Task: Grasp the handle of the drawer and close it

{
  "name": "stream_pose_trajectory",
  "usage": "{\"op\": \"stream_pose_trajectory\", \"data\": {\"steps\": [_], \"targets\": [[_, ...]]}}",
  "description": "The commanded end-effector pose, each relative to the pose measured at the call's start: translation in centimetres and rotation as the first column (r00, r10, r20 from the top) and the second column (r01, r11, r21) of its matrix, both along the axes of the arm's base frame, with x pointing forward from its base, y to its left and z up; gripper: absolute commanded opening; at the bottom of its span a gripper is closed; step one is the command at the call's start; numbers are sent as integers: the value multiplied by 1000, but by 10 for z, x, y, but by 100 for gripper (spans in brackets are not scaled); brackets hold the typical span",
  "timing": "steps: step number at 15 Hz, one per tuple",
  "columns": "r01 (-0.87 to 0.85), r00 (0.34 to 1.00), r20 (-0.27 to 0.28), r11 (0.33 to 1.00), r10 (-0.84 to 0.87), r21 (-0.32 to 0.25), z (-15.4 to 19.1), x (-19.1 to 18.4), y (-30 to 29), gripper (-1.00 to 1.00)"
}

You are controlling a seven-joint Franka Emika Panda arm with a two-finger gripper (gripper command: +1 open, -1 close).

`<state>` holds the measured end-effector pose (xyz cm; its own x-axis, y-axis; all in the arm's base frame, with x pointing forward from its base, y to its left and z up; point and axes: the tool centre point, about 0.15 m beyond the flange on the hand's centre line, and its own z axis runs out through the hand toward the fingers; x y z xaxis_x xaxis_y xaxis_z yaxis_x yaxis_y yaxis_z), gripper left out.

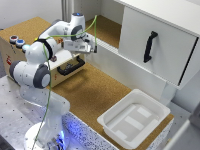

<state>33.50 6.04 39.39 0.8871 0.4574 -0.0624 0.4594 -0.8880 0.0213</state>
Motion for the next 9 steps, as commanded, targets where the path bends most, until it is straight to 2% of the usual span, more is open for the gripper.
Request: {"op": "stream_pose_trajectory", "data": {"steps": [1, 3, 4, 5, 9], "targets": [[183, 983, -3, 981, -183, 57, -47, -6, -22, 100], [249, 968, 0, 963, -250, 99, -58, -7, -19, 100], [274, 961, -1, 956, -275, 108, -62, -6, -17, -100], [286, 958, -8, 948, -288, 136, -65, -5, -14, -100], [290, 956, 2, 945, -294, 151, -71, 3, -1, -100]]}}
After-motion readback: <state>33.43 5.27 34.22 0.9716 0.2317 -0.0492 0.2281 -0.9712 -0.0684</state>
